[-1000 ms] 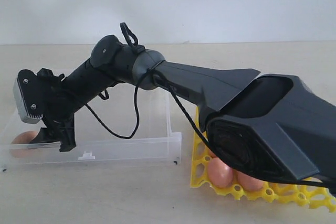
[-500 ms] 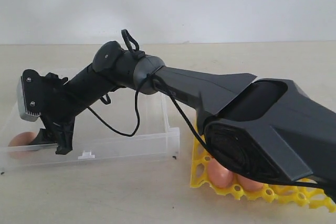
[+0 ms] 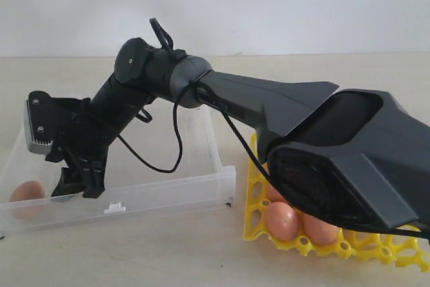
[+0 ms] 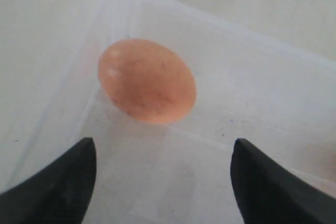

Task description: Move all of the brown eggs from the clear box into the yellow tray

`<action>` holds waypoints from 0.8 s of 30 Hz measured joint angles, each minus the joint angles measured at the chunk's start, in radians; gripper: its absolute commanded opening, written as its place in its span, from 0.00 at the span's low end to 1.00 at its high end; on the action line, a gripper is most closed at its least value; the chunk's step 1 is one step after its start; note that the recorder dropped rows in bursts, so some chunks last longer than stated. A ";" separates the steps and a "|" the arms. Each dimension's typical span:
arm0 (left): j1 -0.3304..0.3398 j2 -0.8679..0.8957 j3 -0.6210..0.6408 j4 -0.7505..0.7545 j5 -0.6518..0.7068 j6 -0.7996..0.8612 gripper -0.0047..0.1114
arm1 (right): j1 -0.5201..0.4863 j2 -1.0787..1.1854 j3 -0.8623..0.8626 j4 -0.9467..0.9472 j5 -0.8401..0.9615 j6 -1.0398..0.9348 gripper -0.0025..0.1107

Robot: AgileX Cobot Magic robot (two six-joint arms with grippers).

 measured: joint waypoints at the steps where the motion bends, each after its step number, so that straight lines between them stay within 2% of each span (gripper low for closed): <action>1: 0.000 0.000 0.000 0.000 0.000 0.000 0.00 | 0.002 -0.017 0.000 0.003 -0.041 0.028 0.63; 2: 0.000 0.000 0.000 0.000 0.000 0.000 0.00 | 0.002 -0.022 0.000 0.004 -0.068 0.059 0.63; 8: 0.000 0.000 0.000 0.000 0.000 0.000 0.00 | 0.000 -0.026 0.000 -0.124 -0.450 0.594 0.63; 11: 0.000 0.000 0.000 0.000 0.000 0.000 0.00 | 0.000 -0.026 -0.007 -0.115 -0.510 1.062 0.63; 12: 0.000 0.000 0.000 0.000 0.000 0.000 0.00 | 0.000 -0.026 -0.012 -0.115 -0.516 1.128 0.63; 16: 0.000 0.000 0.000 0.000 0.000 0.000 0.00 | 0.000 -0.026 -0.031 -0.115 -0.559 1.270 0.52; 21: 0.000 0.000 0.000 0.000 0.000 0.000 0.00 | -0.004 -0.008 -0.032 -0.093 -0.623 1.345 0.51; 22: 0.000 0.000 0.000 0.000 0.000 0.000 0.00 | -0.006 0.001 -0.032 -0.091 -0.617 1.347 0.47; 23: 0.000 0.000 0.000 0.000 0.000 0.000 0.00 | -0.010 0.012 -0.032 -0.091 -0.588 1.343 0.42; 24: 0.000 0.000 0.000 0.000 0.000 0.000 0.00 | -0.012 0.014 -0.032 -0.095 -0.564 1.335 0.22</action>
